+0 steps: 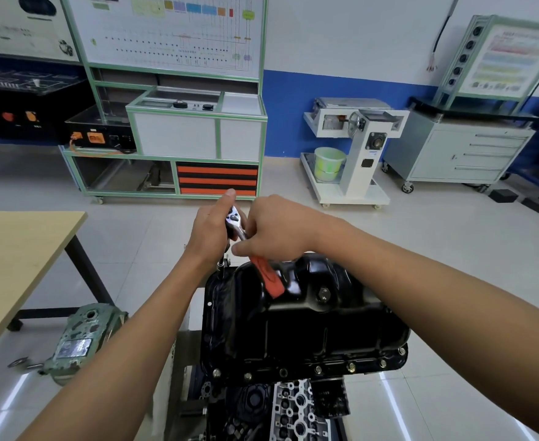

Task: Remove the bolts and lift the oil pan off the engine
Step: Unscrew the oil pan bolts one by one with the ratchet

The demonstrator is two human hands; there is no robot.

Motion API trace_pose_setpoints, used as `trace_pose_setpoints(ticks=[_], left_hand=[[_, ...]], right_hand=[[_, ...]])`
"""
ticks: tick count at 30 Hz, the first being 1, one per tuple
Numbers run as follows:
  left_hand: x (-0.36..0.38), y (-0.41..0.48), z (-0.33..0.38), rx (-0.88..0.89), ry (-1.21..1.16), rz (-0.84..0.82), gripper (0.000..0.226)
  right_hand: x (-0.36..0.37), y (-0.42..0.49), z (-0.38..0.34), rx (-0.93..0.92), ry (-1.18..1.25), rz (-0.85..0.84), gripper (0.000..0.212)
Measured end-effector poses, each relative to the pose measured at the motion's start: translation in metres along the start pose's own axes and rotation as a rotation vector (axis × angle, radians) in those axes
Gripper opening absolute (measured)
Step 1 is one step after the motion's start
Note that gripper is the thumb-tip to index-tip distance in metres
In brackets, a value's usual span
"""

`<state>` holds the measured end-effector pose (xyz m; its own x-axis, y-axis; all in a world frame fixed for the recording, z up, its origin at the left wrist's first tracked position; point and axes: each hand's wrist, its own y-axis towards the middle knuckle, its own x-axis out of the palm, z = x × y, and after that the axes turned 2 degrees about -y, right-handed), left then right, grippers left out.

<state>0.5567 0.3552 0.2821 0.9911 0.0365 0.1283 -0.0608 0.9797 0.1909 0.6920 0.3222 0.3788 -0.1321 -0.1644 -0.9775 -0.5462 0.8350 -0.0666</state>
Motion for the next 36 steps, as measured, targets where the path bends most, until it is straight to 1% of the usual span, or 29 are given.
trace_pose_setpoints(ticks=[1,3,7,9,10,12,14,16,18,20,22,25,27,28,31,33,36], left_hand=[[-0.002,0.000,0.000,-0.009,0.011,0.015,0.057],[-0.007,0.000,0.002,-0.003,0.057,-0.013,0.058],[-0.011,-0.003,0.007,0.027,0.076,-0.186,0.061],[-0.012,-0.003,0.007,0.045,0.080,-0.253,0.062],[-0.011,-0.003,0.007,0.046,0.080,-0.297,0.056],[-0.011,-0.003,0.006,0.019,0.084,-0.379,0.044],[-0.012,-0.001,0.008,-0.010,0.101,-0.423,0.041],[-0.015,0.003,0.008,-0.022,0.127,-0.445,0.044],[-0.019,0.005,0.008,-0.027,0.139,-0.462,0.047],[-0.017,0.004,0.008,-0.025,0.114,-0.427,0.050],[-0.012,0.002,0.006,-0.014,0.097,-0.330,0.053],[-0.001,0.000,0.005,0.001,0.097,-0.209,0.058],[0.004,0.000,0.006,-0.014,0.090,-0.169,0.054],[0.006,0.000,0.006,-0.021,0.089,-0.159,0.052],[0.009,0.000,0.007,-0.039,0.076,-0.126,0.047],[0.008,0.001,0.005,-0.039,0.056,-0.089,0.044],[0.006,0.001,0.003,-0.039,-0.009,-0.048,0.044]], right_hand=[[-0.002,0.001,0.002,0.009,0.004,-0.018,0.051],[-0.006,0.003,0.010,0.029,-0.037,-0.036,0.040],[-0.008,0.012,0.021,0.081,-0.243,0.089,0.021],[-0.004,0.019,0.022,0.079,-0.325,0.152,0.006],[-0.002,0.023,0.023,0.067,-0.328,0.171,0.017],[0.000,0.029,0.024,0.003,-0.253,0.148,0.038],[0.001,0.032,0.023,-0.079,-0.169,0.112,0.054],[0.003,0.032,0.024,-0.121,-0.090,0.090,0.064],[0.005,0.029,0.028,-0.143,-0.033,0.098,0.065],[0.005,0.026,0.034,-0.162,-0.014,0.124,0.058],[0.004,0.023,0.039,-0.148,-0.065,0.151,0.045],[-0.005,0.015,0.038,-0.029,-0.180,0.128,0.032],[-0.011,0.008,0.035,0.021,-0.220,0.100,0.024],[-0.013,0.005,0.032,0.034,-0.212,0.076,0.026],[-0.013,-0.005,0.019,0.056,-0.164,0.008,0.040],[-0.009,-0.007,0.009,0.061,-0.141,0.017,0.045],[-0.004,-0.006,-0.004,0.059,-0.058,0.039,0.045]])
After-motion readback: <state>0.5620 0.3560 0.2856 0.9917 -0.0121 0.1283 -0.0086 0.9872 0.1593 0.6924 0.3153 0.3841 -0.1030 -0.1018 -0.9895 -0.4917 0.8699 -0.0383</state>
